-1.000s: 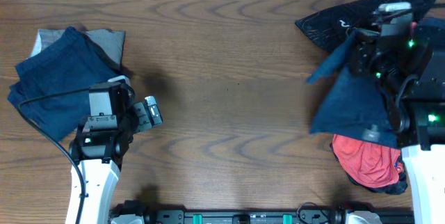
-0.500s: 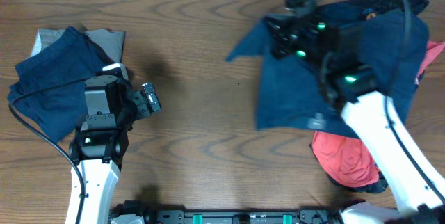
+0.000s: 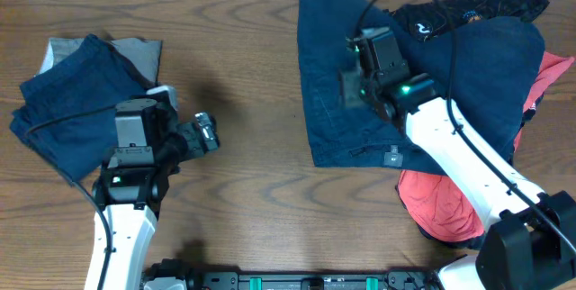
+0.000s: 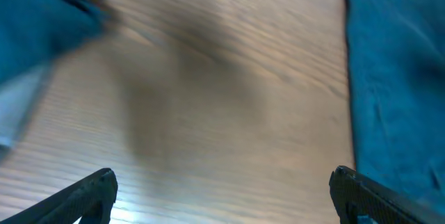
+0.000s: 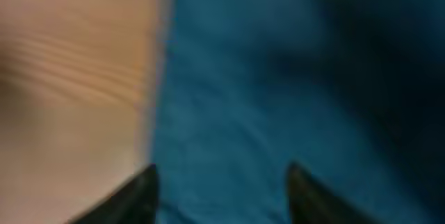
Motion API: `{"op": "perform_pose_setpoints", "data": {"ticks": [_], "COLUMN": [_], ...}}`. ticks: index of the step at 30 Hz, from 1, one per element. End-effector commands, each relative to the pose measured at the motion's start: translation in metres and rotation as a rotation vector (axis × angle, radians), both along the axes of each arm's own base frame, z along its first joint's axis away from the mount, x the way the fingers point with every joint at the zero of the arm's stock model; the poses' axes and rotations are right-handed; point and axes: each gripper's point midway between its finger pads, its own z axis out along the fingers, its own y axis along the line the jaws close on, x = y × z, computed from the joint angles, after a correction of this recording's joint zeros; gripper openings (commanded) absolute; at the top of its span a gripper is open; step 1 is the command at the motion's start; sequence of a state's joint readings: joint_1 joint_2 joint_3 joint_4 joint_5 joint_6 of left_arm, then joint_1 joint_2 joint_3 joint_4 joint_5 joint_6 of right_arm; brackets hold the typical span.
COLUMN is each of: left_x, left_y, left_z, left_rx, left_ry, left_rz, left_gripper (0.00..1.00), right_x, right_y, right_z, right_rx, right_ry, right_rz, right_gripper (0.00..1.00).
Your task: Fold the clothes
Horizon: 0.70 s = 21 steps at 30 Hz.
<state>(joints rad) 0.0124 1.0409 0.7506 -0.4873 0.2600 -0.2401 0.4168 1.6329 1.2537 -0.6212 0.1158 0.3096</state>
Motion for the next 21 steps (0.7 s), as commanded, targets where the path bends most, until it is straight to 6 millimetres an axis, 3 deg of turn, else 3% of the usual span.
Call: {"op": "perform_pose_setpoints", "data": {"ticks": [1, 6, 8, 10, 21], "left_x": [-0.001, -0.002, -0.001, -0.001, -0.01], "left_y": [-0.028, -0.069, -0.09, -0.111, -0.212], "left_z": [0.0, -0.015, -0.022, -0.031, -0.097], "left_rx": [-0.068, -0.077, -0.076, -0.074, -0.222], "left_ry": [0.018, 0.059, 0.068, 0.079, 0.23], "left_rz": [-0.093, -0.214, -0.277, -0.338, -0.438], "left_gripper": [0.98, 0.98, 0.98, 0.98, 0.98], "right_x": [0.002, -0.021, -0.027, -0.033, -0.067], "right_y": [-0.072, -0.12, -0.128, -0.136, -0.187], "right_z": [0.006, -0.01, -0.015, -0.019, -0.014], "right_rx": [-0.235, -0.251, -0.209, -0.176, -0.167], "right_ry": [-0.021, 0.133, 0.181, 0.225, 0.335], "right_rz": [-0.212, -0.313, -0.328, -0.347, -0.477], "right_gripper": [0.65, 0.75, 0.92, 0.99, 0.99]}}
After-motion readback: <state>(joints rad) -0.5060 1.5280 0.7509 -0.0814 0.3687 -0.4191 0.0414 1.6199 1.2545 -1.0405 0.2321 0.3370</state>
